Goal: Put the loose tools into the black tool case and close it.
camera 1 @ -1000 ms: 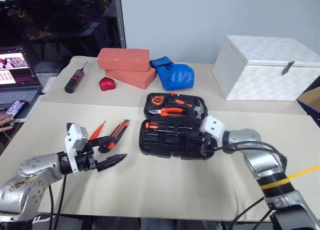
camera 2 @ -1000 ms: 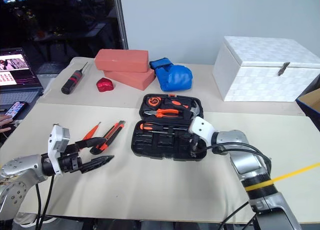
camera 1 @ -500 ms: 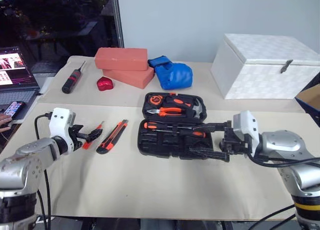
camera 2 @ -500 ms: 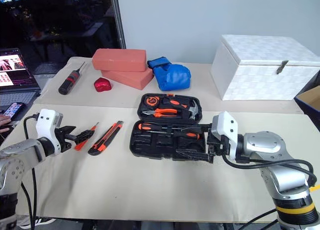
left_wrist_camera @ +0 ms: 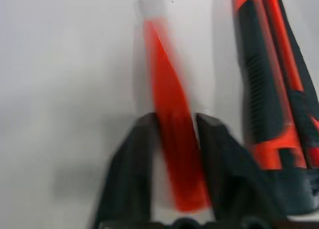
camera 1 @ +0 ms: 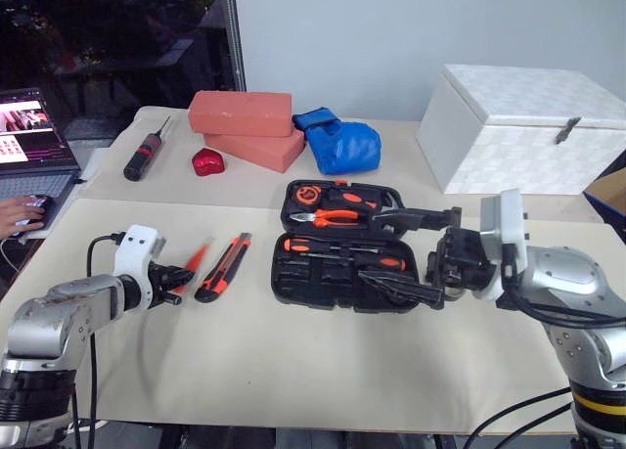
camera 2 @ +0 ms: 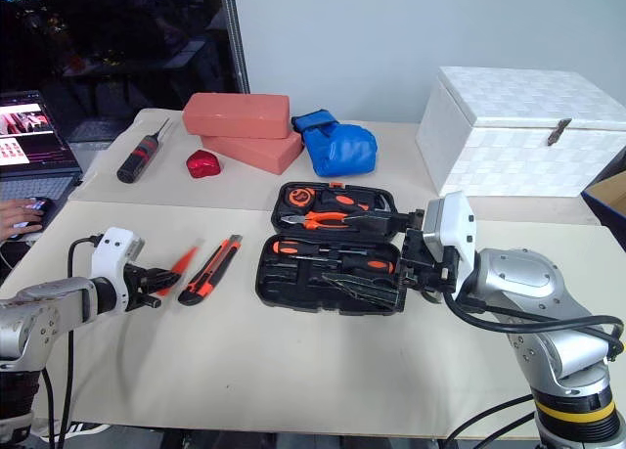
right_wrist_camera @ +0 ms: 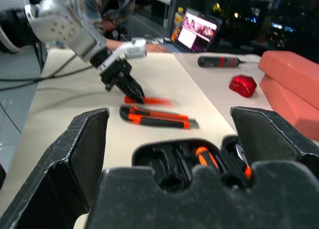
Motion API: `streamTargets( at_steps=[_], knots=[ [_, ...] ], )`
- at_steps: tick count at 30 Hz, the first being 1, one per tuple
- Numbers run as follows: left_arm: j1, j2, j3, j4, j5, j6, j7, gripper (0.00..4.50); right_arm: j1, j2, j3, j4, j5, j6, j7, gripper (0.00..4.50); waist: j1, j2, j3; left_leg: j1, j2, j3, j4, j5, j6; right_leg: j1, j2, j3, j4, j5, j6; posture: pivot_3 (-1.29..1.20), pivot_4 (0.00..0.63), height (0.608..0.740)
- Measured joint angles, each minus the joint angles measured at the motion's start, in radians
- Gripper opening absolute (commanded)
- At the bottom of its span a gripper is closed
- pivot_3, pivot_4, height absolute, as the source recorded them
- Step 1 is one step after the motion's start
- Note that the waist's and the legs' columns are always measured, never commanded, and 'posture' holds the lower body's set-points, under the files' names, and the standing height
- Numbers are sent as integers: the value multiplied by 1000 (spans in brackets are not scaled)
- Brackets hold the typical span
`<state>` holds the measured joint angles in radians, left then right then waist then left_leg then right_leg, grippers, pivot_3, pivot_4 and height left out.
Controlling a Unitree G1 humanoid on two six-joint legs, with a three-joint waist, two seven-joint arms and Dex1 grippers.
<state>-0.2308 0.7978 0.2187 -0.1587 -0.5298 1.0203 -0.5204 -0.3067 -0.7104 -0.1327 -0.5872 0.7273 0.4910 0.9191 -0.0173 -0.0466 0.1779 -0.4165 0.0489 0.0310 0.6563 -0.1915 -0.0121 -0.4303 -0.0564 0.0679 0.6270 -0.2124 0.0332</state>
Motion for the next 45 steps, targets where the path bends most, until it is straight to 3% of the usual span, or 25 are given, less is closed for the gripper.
streamTargets(
  at_steps=[10,15,20,29,36,45],
  knots=[
    [-34,-20,90,-73,-126,-51,-141,483,-31,29,0,-29,44,0,-59,4500,4,0,0,-8,0,0,0,0,0,-8,0,0,1,1,0,0,150,740],
    [-94,35,12,-160,-180,-109,-322,483,9,6,-24,-60,46,1,-76,4500,5,0,0,-9,-1,0,0,0,0,-7,0,0,1,1,2,0,150,740],
    [-349,49,-379,-44,28,-337,-609,483,293,-101,-197,-127,39,11,-42,4500,31,0,0,-11,-4,0,2,0,0,-6,-1,1,0,-1,2,0,150,740],
    [-683,-190,-727,413,386,-617,-765,483,547,-132,-428,-169,0,0,-7,4500,13,0,0,-10,-4,-2,5,1,2,-4,1,2,0,1,3,0,150,740],
    [-776,-246,-769,624,524,-739,-808,483,609,-118,-470,-214,-4,-5,-16,4500,1,0,0,-11,-4,-2,5,1,2,-5,1,2,0,2,5,0,150,740],
    [-799,-278,-768,704,596,-825,-840,483,642,-95,-472,-232,-8,-10,-30,4500,3,0,0,-5,-4,-3,5,1,2,3,1,2,0,2,5,0,150,740]
  ],
)
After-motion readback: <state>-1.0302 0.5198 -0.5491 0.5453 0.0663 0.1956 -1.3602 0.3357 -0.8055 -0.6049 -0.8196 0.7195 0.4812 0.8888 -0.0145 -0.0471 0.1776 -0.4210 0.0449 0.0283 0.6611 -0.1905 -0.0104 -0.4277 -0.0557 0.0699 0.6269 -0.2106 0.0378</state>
